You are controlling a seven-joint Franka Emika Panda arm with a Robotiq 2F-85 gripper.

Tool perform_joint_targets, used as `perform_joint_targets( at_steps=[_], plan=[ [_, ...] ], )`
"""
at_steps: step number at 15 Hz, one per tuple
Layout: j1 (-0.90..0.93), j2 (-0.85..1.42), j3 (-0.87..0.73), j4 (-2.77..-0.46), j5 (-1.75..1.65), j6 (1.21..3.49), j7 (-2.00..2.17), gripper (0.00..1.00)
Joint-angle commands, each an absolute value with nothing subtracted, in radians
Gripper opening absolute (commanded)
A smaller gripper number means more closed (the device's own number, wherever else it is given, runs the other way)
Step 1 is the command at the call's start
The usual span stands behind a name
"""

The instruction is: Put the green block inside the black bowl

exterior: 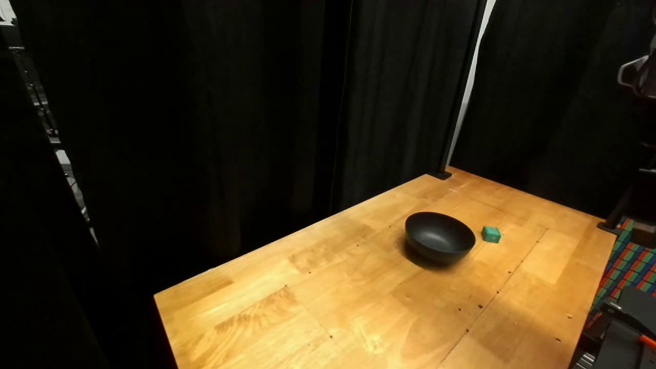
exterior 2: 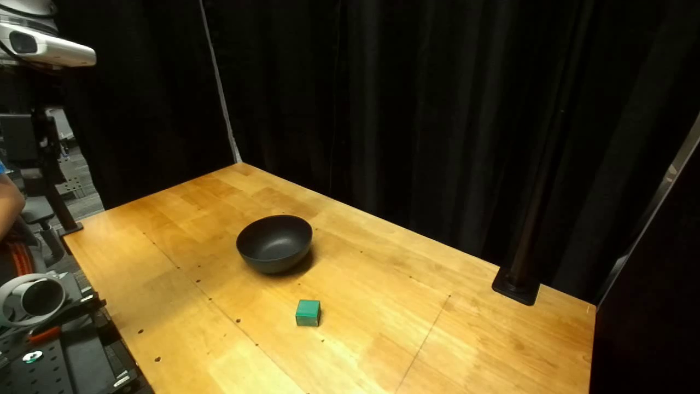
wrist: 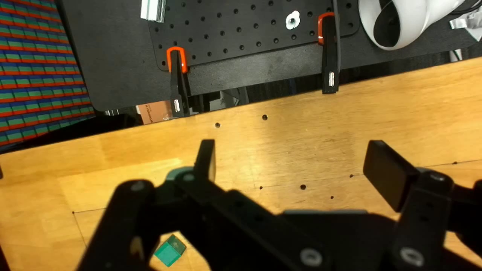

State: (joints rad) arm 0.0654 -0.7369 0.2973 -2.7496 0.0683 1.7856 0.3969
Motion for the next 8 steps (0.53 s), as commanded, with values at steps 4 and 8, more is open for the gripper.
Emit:
perform_joint_targets(
  at_steps=[4, 8],
  plan=[
    [0.073, -0.733, 0.292, -2.748, 0.057, 1.793, 0.422, 1.0],
    [0.147, -0.639, 0.208, -2.753, 0.096, 1.824, 0.164, 1.0]
  ],
)
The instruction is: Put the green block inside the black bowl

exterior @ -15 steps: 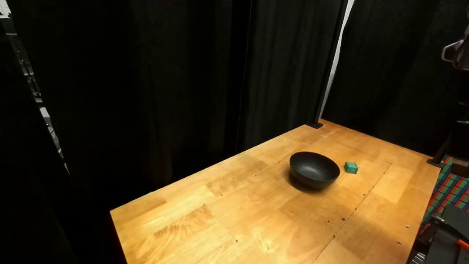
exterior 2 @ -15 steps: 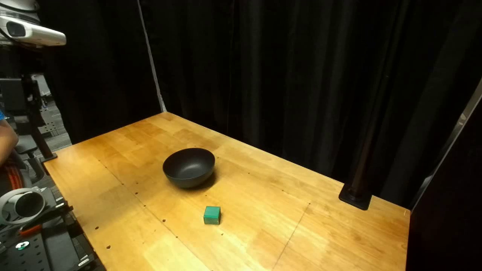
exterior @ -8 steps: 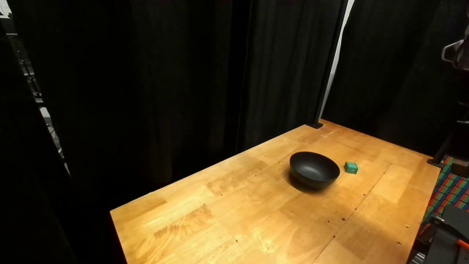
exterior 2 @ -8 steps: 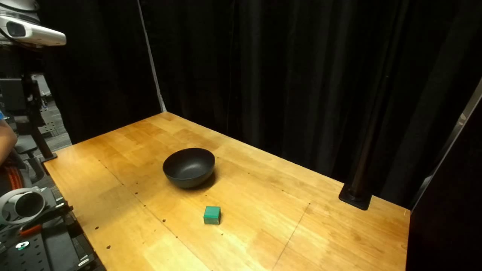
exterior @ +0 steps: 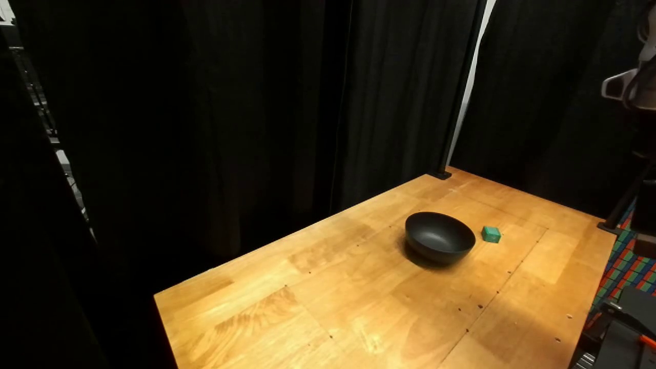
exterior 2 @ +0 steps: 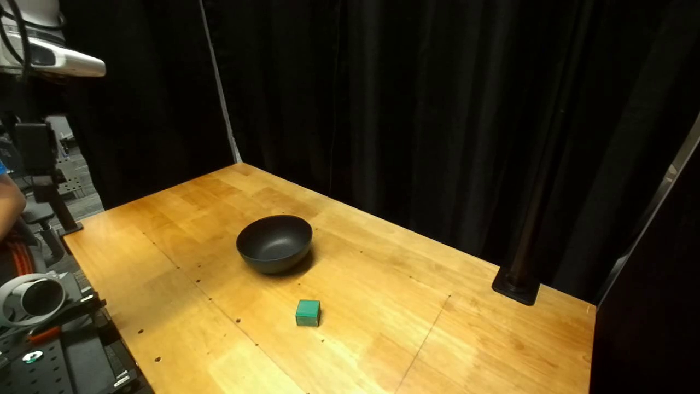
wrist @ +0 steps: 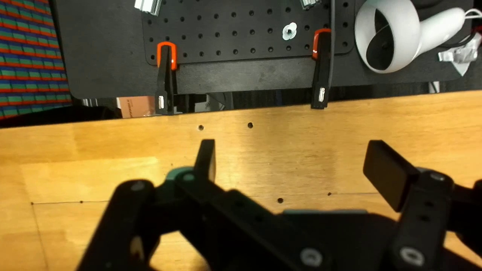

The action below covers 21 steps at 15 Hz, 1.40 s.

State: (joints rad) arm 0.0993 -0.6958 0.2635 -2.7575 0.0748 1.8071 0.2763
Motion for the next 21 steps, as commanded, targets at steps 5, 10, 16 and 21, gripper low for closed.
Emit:
perform_joint_targets(
  at_steps=[5, 10, 16, 21],
  plan=[
    [0.152, -0.622, 0.194, -2.755, 0.081, 1.809, 0.147, 1.0],
    [0.083, -0.399, 0.201, -2.627, 0.129, 1.964, 0.334, 1.0],
    [-0.008, -0.082, 0.154, -2.417, 0.107, 2.24, 0.53, 1.0],
    [-0.043, 0.137, 0.029, -2.241, 0.129, 2.298, 0.633, 1.0]
  ],
)
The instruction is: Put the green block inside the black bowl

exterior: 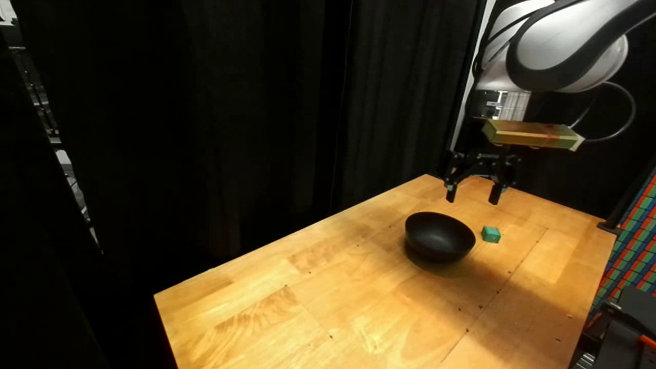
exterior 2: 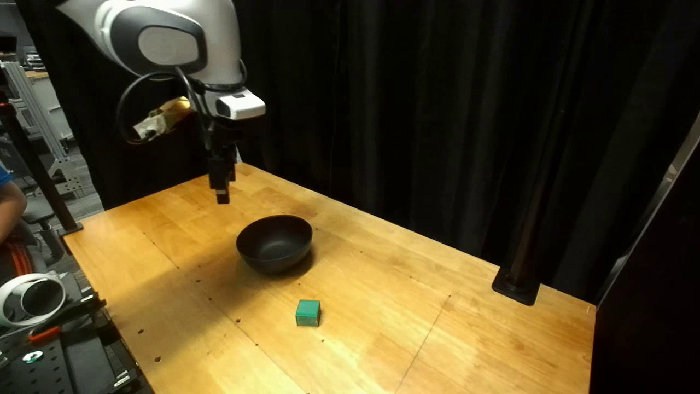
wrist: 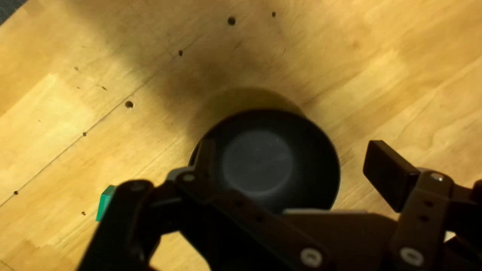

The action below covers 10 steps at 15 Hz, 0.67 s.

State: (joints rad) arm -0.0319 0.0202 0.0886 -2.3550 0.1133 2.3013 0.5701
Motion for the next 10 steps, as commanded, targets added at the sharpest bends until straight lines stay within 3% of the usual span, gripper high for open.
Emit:
perform_joint_targets(
  at_steps=[1, 10],
  plan=[
    [-0.048, 0.165, 0.005, -2.219, 0.144, 2.285, 0.648, 1.0],
    [-0.084, 0.345, -0.151, -2.193, 0.171, 2.325, 0.712, 1.0]
  ],
)
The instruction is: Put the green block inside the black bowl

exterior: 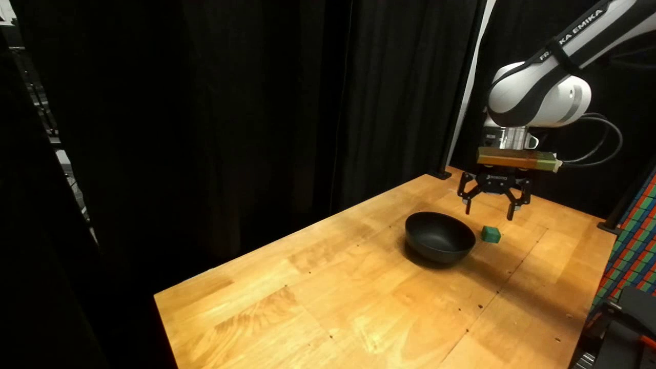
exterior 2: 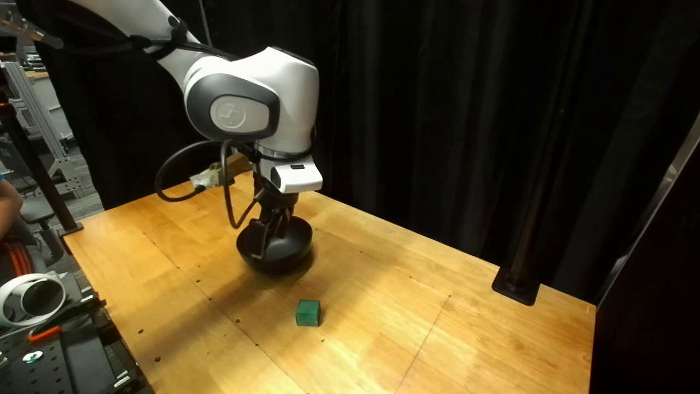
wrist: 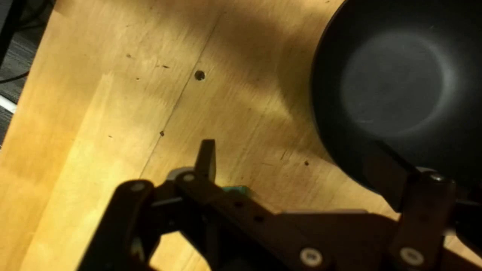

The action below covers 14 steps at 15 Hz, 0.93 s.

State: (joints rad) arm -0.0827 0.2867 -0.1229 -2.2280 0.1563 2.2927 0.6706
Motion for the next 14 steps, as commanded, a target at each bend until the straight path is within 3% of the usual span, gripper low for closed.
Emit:
perform_joint_targets(
  at_steps=[1, 14],
  plan=[
    [-0.089, 0.365, -0.159, -2.185, 0.181, 2.333, 0.715, 1.0],
    [-0.112, 0.592, -0.211, -2.058, 0.222, 2.404, 0.809, 1.0]
  ],
)
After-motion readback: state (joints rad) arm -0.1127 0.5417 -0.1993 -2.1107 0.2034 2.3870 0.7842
